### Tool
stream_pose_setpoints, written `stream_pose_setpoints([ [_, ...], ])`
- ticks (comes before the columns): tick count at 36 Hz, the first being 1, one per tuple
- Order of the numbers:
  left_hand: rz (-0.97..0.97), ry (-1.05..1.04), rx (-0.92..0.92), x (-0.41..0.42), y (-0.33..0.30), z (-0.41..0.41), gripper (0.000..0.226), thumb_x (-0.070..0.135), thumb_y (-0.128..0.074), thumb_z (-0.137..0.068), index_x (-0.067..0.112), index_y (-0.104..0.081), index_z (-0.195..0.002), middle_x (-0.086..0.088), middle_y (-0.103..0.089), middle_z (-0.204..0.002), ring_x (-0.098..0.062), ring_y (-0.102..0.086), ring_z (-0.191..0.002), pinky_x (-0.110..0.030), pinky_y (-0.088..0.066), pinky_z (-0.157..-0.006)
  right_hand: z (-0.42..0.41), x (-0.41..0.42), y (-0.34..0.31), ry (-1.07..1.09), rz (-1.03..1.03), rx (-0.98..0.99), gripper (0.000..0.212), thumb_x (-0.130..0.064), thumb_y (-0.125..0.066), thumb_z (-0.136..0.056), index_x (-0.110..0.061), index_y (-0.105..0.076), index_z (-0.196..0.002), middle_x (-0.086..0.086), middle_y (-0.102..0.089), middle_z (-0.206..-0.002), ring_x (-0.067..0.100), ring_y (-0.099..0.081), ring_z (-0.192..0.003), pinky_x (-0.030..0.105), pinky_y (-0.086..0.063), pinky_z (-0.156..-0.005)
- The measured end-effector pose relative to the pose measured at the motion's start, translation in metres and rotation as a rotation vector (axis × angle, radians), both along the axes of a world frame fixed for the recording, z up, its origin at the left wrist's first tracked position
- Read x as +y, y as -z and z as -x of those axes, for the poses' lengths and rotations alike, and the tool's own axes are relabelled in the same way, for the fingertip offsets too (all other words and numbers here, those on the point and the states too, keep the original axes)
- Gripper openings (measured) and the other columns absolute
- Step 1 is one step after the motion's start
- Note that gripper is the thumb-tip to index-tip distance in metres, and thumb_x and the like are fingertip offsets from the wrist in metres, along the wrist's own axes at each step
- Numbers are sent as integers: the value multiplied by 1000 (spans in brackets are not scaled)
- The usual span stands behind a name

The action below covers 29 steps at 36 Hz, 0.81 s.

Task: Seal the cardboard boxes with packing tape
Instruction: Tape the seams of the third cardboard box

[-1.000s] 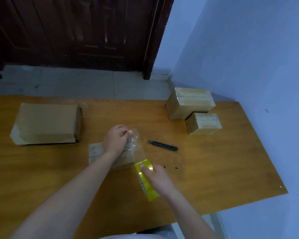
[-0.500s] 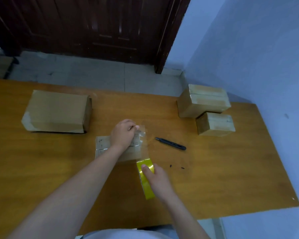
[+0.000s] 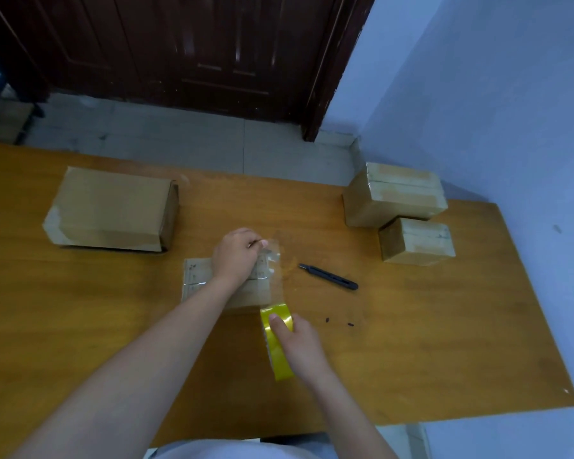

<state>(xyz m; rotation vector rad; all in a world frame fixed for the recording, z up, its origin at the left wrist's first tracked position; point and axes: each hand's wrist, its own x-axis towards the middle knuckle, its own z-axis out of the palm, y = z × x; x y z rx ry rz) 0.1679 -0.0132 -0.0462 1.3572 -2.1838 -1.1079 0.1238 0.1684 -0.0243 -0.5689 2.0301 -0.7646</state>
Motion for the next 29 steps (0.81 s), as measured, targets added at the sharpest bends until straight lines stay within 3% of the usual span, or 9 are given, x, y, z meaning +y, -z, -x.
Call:
stream_pose_setpoints([
  [5,-102,13,-112,-5,-5,3,21,30,-62,-91,14,-74,-93,-1,-67,-97,-23,-59,-91,-32,-47,-74,-3,-4,5,54,-1,-130,42,-56,-50,-79,-15,-57,-78,6,-58,-75,24,-57,-73,41,-50,-74],
  [10,-373,33,-258,-22,-12,10,19,26,-67,-88,9,-72,-93,-7,-67,-98,-23,-59,-89,-31,-46,-78,1,-2,5,53,18,-254,28,-42,-52,-93,-16,-56,-82,6,-55,-76,19,-54,-70,31,-43,-67],
  [13,-446,88,-471,-32,-22,19,34,25,-65,-88,1,-64,-113,-12,-58,-113,-30,-57,-106,-30,-44,-78,4,-2,5,32,17,-278,25,-36,-51,-96,-13,-59,-88,7,-58,-80,20,-56,-73,30,-44,-68],
  [15,-440,157,-619,-33,-30,25,40,26,-57,-94,1,-57,-125,-14,-53,-128,-29,-53,-117,-30,-44,-86,5,-2,6,20,9,-270,26,-37,-50,-96,-13,-60,-91,6,-59,-82,19,-57,-76,30,-44,-70],
  [18,-406,224,-702,-31,-38,29,40,23,-49,-99,-1,-51,-131,-16,-49,-135,-29,-49,-124,-29,-41,-96,6,-1,8,8,12,-268,26,-36,-49,-97,-14,-60,-90,6,-57,-80,19,-56,-74,29,-42,-68],
  [22,-435,230,-713,-32,-31,26,44,34,-53,-96,4,-54,-128,-11,-51,-133,-28,-53,-112,-30,-42,-87,6,-2,12,15,20,-278,26,-35,-50,-97,-14,-58,-84,4,-55,-73,19,-54,-67,29,-41,-66],
  [25,-406,135,-724,-31,-18,14,49,43,-44,-97,8,-53,-129,-11,-51,-134,-31,-51,-121,-36,-42,-100,5,-1,14,16,24,-268,27,-36,-50,-96,-16,-54,-79,-1,-51,-67,14,-49,-62,28,-37,-64],
  [29,-389,83,-632,-31,-8,7,45,36,-49,-96,5,-53,-128,-16,-52,-133,-32,-51,-119,-35,-43,-97,6,-1,9,2,38,-273,36,-37,-49,-97,-4,-63,-98,4,-56,-82,16,-54,-73,29,-41,-65],
])
